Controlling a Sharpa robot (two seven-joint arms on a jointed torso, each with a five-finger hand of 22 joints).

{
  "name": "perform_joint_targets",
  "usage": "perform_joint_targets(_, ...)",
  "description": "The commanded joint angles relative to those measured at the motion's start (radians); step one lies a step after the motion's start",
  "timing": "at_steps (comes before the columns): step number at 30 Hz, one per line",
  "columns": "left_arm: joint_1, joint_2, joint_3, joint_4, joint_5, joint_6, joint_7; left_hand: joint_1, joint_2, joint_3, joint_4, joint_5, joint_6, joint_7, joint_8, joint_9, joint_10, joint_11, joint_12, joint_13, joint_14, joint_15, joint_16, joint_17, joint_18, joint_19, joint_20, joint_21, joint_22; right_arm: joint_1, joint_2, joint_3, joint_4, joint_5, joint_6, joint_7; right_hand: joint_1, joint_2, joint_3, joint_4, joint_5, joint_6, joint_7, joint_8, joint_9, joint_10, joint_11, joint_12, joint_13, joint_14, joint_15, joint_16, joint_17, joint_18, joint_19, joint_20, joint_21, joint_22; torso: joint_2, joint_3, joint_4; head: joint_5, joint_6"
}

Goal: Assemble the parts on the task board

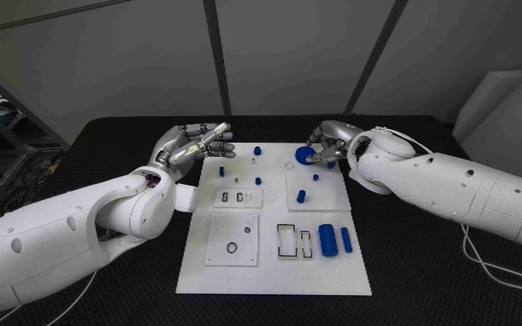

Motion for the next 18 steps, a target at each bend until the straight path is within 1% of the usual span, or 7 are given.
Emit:
perform_joint_targets(1,0.002,0.002,0.001,-0.001,-0.006,0.015,0.001,0.007,0.004,0.002,-0.004,-0.002,0.007,-0.001,-0.006,-0.001,0.001,0.006,-0.005,-0.001,-0.001,0.0,-0.007,0.003,-0.005,-0.006,-0.001,0.002,0.0,0.001,0.005,0.0,-0.004,-0.012,0.026,-0.001,0.005,0.007,-0.003,0.002,-0.005,-0.008,0.0,0.005,0.001,-0.006,-0.002,0.0,0.003,0.078,0.006,0.007,0.128,-0.015,0.003,0.005,0.007,0.001,0.0,0.0001,0.0,-0.004,-0.003)
perform_joint_targets(9,0.002,0.002,0.001,-0.003,-0.006,0.017,-0.001,0.013,0.014,0.009,-0.008,-0.001,0.008,-0.001,-0.009,-0.001,0.001,0.006,-0.008,-0.001,0.0,0.0,-0.01,0.007,-0.004,-0.007,-0.002,0.003,0.001,0.001,0.011,0.0,-0.009,-0.012,0.044,0.008,0.011,0.022,-0.009,0.011,-0.005,0.019,-0.005,0.028,0.006,0.006,-0.006,0.018,0.024,0.078,0.004,0.008,0.131,-0.015,0.002,0.004,0.01,0.004,-0.001,0.0006,-0.0004,0.003,-0.009)
perform_joint_targets(13,0.002,0.002,0.001,-0.003,-0.006,0.017,-0.002,0.014,0.015,0.01,-0.009,-0.001,0.008,-0.001,-0.009,-0.001,0.001,0.006,-0.009,-0.001,0.0,0.0,-0.01,0.008,-0.004,-0.007,-0.002,0.004,0.001,0.001,0.011,0.0,-0.011,-0.012,0.049,0.009,0.014,0.028,-0.012,0.015,-0.004,0.042,-0.007,0.04,0.009,0.011,-0.007,0.025,0.033,0.078,0.003,0.009,0.132,-0.016,0.002,0.002,0.012,0.007,0.0,0.0003,-0.0009,0.004,-0.01)
perform_joint_targets(18,0.002,0.002,0.001,-0.004,-0.006,0.018,-0.004,0.014,0.015,0.011,-0.009,-0.001,0.008,-0.001,-0.009,-0.001,0.001,0.006,-0.009,-0.001,0.0,0.0,-0.01,0.008,-0.004,-0.007,-0.002,0.004,0.001,0.001,0.012,0.0,-0.014,-0.012,0.06,0.008,0.019,0.042,-0.011,0.018,0.003,0.071,-0.01,0.054,0.012,0.013,-0.01,0.028,0.037,0.079,0.0,0.01,0.134,-0.016,0.002,0.001,0.013,0.01,0.0,0.0004,0.0,0.004,-0.012)
